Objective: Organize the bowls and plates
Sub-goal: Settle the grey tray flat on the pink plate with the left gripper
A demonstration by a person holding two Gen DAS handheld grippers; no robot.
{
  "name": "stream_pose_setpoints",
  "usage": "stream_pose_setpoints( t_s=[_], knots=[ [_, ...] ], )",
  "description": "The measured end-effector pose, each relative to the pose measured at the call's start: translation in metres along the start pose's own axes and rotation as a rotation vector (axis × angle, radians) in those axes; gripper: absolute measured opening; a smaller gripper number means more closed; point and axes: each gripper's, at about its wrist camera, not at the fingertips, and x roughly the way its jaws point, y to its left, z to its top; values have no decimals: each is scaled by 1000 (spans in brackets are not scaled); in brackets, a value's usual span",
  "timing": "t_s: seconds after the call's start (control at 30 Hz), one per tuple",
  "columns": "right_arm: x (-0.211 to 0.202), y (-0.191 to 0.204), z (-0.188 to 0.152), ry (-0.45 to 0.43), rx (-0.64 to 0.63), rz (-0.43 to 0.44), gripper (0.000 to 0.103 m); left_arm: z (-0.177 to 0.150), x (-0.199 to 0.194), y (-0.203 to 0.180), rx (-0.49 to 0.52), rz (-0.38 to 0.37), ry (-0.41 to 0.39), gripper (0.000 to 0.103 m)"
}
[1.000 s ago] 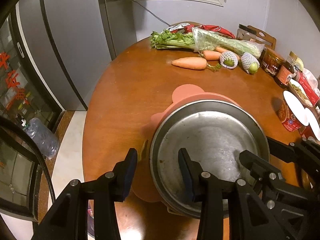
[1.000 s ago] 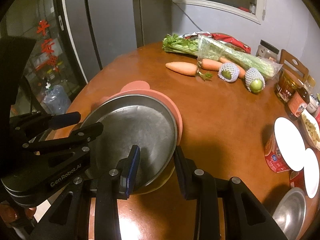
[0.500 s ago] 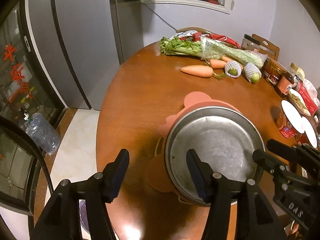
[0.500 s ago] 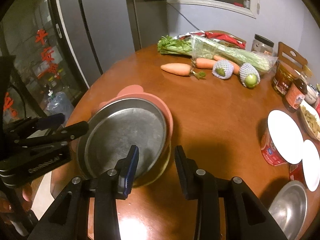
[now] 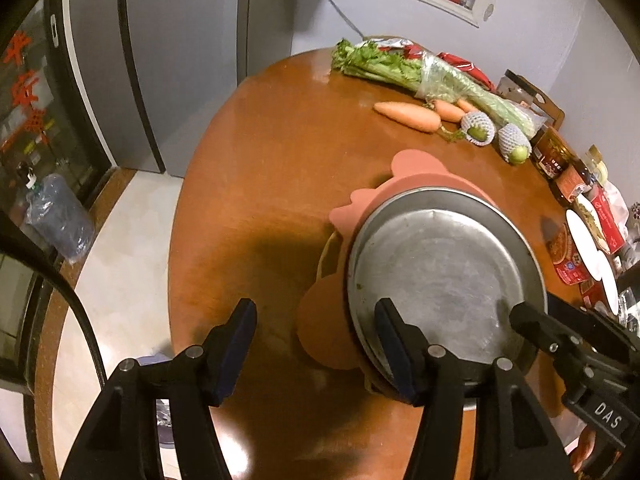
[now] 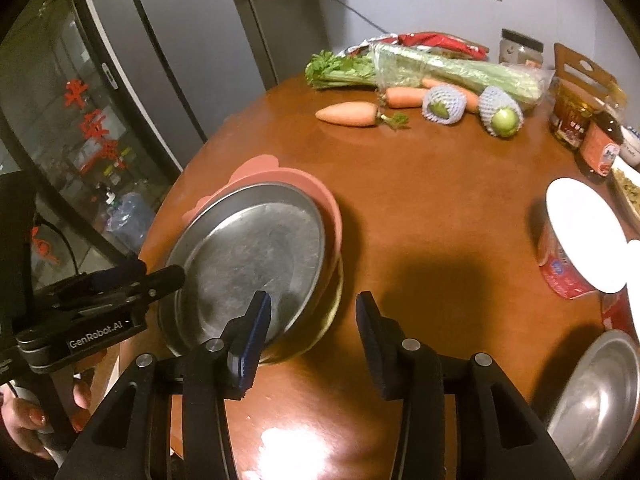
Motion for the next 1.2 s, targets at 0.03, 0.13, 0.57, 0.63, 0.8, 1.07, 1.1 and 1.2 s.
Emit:
stream_pose_setpoints(
  t_s=[0.03, 0.13, 0.57, 0.63, 0.8, 1.07, 1.1, 1.2],
  knots=[
    [3, 1, 1, 8, 2, 1, 46, 0, 3, 0, -1, -4, 7, 61],
    [13, 2, 2, 35, 8, 12, 46, 2, 9, 1, -15, -50, 20, 61],
    [17, -4, 4, 29, -12, 46, 46, 11, 19, -18, 16, -112, 37, 60],
    [17, -6, 6, 22, -23, 32, 46, 13, 21, -24, 25, -118, 42, 60],
    [17, -16, 9, 8, -19, -1, 46, 20, 29, -42, 50, -137, 51, 60],
    [16, -45, 17, -12, 29, -45, 46, 34, 43, -69, 83, -158, 59, 60],
    [15, -48, 18, -14, 35, -50, 46, 36, 44, -72, 88, -159, 60, 60],
    [15, -58, 21, -22, 51, -64, 46, 40, 48, -80, 99, -163, 60, 60]
  ],
)
